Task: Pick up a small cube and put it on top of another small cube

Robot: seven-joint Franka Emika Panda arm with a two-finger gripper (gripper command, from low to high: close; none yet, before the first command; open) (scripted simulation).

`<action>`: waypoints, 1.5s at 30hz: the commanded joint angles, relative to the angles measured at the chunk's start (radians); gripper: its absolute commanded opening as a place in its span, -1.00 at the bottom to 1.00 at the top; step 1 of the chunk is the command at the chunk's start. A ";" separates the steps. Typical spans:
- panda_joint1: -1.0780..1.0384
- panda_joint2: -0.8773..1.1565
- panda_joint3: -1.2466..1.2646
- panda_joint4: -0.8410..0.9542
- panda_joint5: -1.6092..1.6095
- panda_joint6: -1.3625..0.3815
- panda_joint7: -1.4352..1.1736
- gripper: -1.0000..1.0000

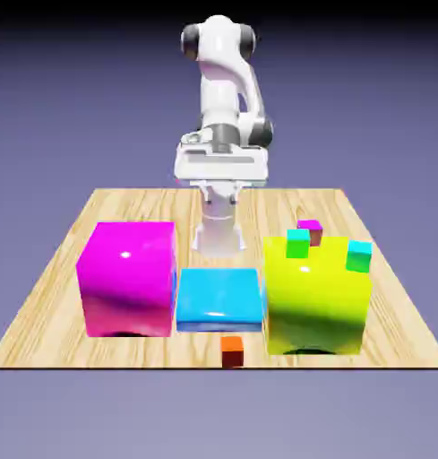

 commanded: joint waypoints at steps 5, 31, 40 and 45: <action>-0.006 0.181 0.016 0.169 -0.010 -0.187 0.012 0.00; -0.037 1.124 0.096 1.049 -0.061 -1.158 0.073 0.00; -0.045 1.318 0.107 1.102 -0.076 -1.201 0.089 0.00; -0.044 1.306 0.109 1.149 -0.073 -1.260 0.087 -1.00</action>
